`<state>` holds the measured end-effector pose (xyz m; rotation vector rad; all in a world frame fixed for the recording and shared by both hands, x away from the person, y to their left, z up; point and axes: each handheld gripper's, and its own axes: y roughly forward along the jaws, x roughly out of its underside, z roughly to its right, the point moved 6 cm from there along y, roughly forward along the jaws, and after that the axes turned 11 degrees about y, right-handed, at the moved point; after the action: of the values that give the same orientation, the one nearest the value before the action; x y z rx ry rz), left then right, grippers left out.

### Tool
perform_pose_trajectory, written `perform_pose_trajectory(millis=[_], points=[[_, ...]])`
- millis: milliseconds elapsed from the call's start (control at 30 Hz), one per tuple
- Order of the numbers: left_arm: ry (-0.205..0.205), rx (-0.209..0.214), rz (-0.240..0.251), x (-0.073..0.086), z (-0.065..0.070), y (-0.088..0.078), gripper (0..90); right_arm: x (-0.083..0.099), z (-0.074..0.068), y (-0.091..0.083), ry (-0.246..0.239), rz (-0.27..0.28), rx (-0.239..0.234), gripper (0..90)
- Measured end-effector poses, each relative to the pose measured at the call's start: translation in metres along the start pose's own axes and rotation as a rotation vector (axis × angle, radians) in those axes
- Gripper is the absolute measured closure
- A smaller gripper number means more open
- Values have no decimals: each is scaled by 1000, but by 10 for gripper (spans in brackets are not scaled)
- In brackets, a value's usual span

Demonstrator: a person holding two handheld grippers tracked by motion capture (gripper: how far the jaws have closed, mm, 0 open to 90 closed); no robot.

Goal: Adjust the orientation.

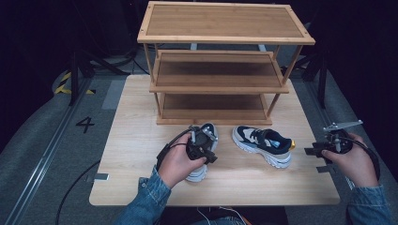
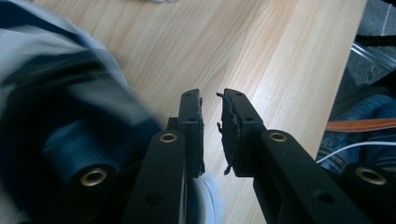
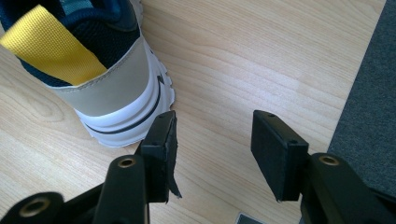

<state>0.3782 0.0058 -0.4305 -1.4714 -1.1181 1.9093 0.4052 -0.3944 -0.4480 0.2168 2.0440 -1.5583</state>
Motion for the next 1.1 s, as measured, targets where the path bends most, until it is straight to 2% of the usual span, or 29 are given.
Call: perform_pose_trajectory(millis=[133,200,233,267,300,367,500,533,600,633,667,700,733,800,867,933,1100], points=[[-5,-17,53,-7,3,-16,755,0,1,-2,5,6,1,518],[-7,-49,61,-6,0,-25,726,0,2,-2,5,6,0,517],[-10,-78,64,-4,-4,-32,706,0,2,-2,5,6,-1,517],[-10,-78,64,-4,-4,-32,680,0,1,-2,6,7,0,517],[-33,-123,61,2,-12,-41,642,0,1,-2,6,9,0,516],[-52,-161,64,9,-19,-51,618,0,1,-3,5,10,2,515],[-76,-184,43,20,-25,-61,556,1,1,-3,6,6,1,514],[-89,-192,6,27,-26,-65,556,1,1,-3,6,6,1,513],[-98,-191,-19,35,-28,-67,559,1,1,-2,10,7,-2,511],[-116,-189,-63,44,-29,-66,579,0,1,-3,11,6,-1,511],[-114,-191,-89,48,-30,-63,613,0,1,-2,9,5,-2,511],[-126,-181,-113,52,-30,-60,644,0,1,-2,8,5,-1,511],[-132,-164,-160,57,-30,-55,668,-1,0,-2,8,4,-3,511],[-136,-137,-199,62,-29,-46,691,-2,-1,-2,5,6,-5,511],[-134,-117,-207,63,-27,-39,713,-2,-2,-2,4,10,-8,510],[-128,-122,-230,62,-26,-39,748,-3,-1,-2,6,11,-8,511],[-114,-87,-207,56,-20,-36,748,-2,0,-2,5,11,-4,510]])
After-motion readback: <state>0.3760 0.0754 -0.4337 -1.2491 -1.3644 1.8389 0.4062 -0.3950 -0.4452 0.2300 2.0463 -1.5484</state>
